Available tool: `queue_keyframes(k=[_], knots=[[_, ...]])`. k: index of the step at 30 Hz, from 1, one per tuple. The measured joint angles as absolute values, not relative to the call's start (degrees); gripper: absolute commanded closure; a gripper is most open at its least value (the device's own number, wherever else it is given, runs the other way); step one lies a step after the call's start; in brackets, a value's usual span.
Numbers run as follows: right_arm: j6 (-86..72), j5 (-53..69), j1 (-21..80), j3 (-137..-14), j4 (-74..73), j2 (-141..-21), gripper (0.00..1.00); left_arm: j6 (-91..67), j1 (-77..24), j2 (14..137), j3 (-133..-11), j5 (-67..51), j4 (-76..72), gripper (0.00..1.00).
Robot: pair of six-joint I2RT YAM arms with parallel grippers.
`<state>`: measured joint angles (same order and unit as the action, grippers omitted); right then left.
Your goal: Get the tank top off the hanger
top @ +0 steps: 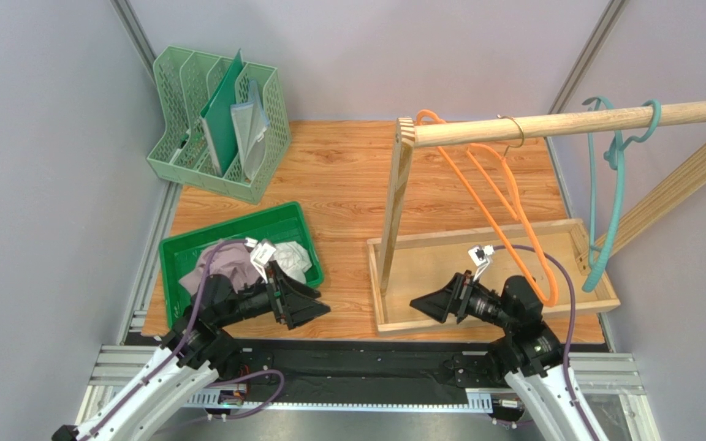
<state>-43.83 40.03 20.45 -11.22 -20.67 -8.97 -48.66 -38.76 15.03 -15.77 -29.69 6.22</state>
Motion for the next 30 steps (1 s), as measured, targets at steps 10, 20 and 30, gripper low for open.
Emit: queue_keyframes(k=[10, 20, 30], knots=[[-48.58, 34.04, 23.49, -6.87, -25.67, -0.62, 0.0, -56.42, -38.89, 0.32, -8.54, -29.19, 9.19, 0.01], [-52.45, 29.69, 23.66, -6.31, -22.87, -0.62, 0.0, -61.43, -38.89, 0.43, -3.42, -30.04, 9.02, 0.01], [-54.3, 28.16, 23.88, -5.26, -18.61, -0.62, 0.0, -61.25, -38.92, 0.43, -3.4, -30.68, 9.41, 0.01]])
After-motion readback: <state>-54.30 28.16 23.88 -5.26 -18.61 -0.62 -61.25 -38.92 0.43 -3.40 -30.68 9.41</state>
